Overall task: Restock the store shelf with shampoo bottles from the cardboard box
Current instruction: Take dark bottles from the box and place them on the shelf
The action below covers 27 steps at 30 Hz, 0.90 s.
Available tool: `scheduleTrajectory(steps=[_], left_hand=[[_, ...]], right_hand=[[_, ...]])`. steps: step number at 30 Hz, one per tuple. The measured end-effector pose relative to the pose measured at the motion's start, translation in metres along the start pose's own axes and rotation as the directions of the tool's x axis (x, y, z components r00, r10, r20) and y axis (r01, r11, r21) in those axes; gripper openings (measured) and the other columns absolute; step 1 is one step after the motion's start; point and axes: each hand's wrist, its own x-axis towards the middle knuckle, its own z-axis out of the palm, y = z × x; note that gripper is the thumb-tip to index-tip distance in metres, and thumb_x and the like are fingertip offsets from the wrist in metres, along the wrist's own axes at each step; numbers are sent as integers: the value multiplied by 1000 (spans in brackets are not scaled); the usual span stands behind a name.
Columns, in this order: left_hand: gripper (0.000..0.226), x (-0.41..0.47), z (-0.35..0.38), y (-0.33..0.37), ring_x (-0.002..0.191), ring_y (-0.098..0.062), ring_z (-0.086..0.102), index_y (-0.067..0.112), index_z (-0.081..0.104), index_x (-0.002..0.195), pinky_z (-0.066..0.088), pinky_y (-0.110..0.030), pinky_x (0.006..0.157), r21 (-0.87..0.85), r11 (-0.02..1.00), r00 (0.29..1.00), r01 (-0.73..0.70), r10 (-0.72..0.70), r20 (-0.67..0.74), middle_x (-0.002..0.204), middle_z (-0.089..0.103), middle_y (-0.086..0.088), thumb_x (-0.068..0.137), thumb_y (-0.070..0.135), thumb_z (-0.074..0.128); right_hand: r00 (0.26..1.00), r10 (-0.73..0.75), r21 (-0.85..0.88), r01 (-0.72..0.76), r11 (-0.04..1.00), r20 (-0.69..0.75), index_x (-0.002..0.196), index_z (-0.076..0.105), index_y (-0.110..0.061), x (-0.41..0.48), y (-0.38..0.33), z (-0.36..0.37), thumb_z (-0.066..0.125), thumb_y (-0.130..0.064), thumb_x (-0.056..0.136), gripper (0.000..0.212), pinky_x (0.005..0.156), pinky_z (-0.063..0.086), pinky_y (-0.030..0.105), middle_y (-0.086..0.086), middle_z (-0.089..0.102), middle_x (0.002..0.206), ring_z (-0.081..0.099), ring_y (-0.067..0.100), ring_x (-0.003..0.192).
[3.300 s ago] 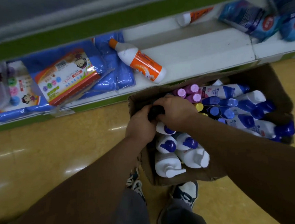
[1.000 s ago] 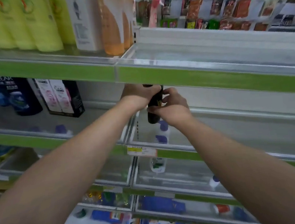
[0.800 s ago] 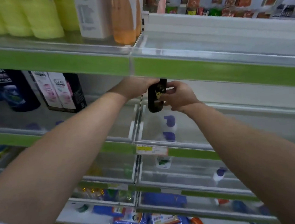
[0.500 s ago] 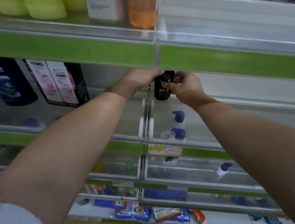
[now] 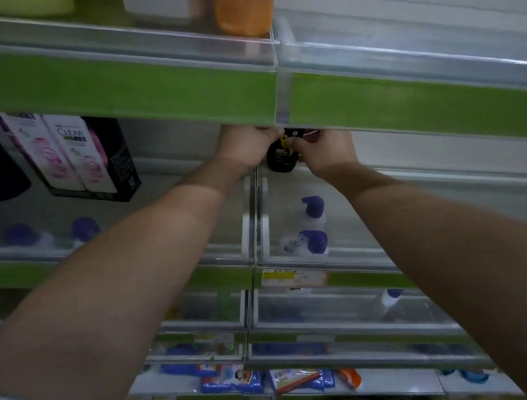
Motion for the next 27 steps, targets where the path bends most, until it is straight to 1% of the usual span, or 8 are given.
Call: scheduleTrajectory(steps=[8, 13, 16, 17, 19, 21, 24, 27], left_hand=[[40, 3, 1, -7, 110, -10, 56, 6, 69, 114, 35, -13, 94, -25, 1000, 995, -14, 12, -101, 123, 68, -9, 79, 23, 80], [30, -2, 6, -4, 106, -19, 67, 4, 74, 102, 50, -33, 100, 34, 996, 988, 81, -75, -138, 110, 73, -12, 79, 21, 81], [21, -10, 6, 0, 98, -18, 70, 8, 76, 94, 51, -24, 93, 61, 981, 971, 185, -173, -168, 100, 76, -10, 78, 21, 78], [20, -14, 5, 3, 99, -18, 69, 10, 76, 95, 47, -18, 88, 96, 972, 960, 216, -193, -205, 100, 76, -8, 79, 22, 76], [19, -21, 2, 11, 103, -19, 68, 13, 76, 97, 46, -18, 85, 111, 961, 935, 255, -216, -281, 103, 75, -6, 81, 22, 70], [18, -32, 3, 23, 101, -22, 69, 12, 76, 95, 49, -22, 85, 113, 965, 930, 238, -193, -312, 99, 76, -8, 81, 20, 66], [16, -52, 15, 42, 95, -23, 69, 13, 75, 91, 51, -25, 87, 110, 983, 957, 148, -115, -268, 89, 75, -8, 80, 19, 66], [20, -75, 36, 68, 88, -22, 67, 17, 74, 97, 52, -25, 82, 137, 987, 967, 80, -44, -250, 82, 71, -3, 79, 17, 66]], right_hand=[[1000, -5, -36, 5, 999, -8, 90, 73, -14, -1, -4, 5, 64, -40, 92, 27, 82, 54, 37, 8, 74, 95, 67, 28, 94], [1000, 9, -17, -9, 1000, 0, 90, 73, -12, -2, -7, 3, 66, -37, 92, 26, 77, 52, 32, 9, 74, 96, 67, 28, 95], [997, 64, -12, -63, 998, 39, 106, 70, -8, -6, -7, -4, 68, -40, 90, 35, 72, 45, 27, 10, 72, 103, 66, 25, 99], [994, 90, 1, -91, 996, 64, 116, 67, -8, -9, -6, -7, 69, -40, 89, 42, 75, 46, 26, 10, 71, 108, 65, 25, 103], [990, 106, 40, -110, 993, 95, 132, 59, -12, -15, -2, -16, 71, -40, 87, 55, 83, 47, 24, 7, 67, 121, 63, 23, 110], [989, 93, 52, -99, 994, 111, 127, 62, -19, -21, 5, -26, 74, -41, 84, 50, 88, 49, 25, 4, 68, 121, 64, 20, 106], [990, 73, 58, -81, 995, 124, 108, 70, -24, -37, 13, -42, 75, -41, 83, 31, 79, 45, 21, -1, 71, 106, 63, 14, 92], [995, 16, 38, -20, 999, 99, 96, 75, -22, -56, 17, -62, 75, -41, 83, 23, 72, 41, 18, -2, 72, 99, 65, 14, 89]])
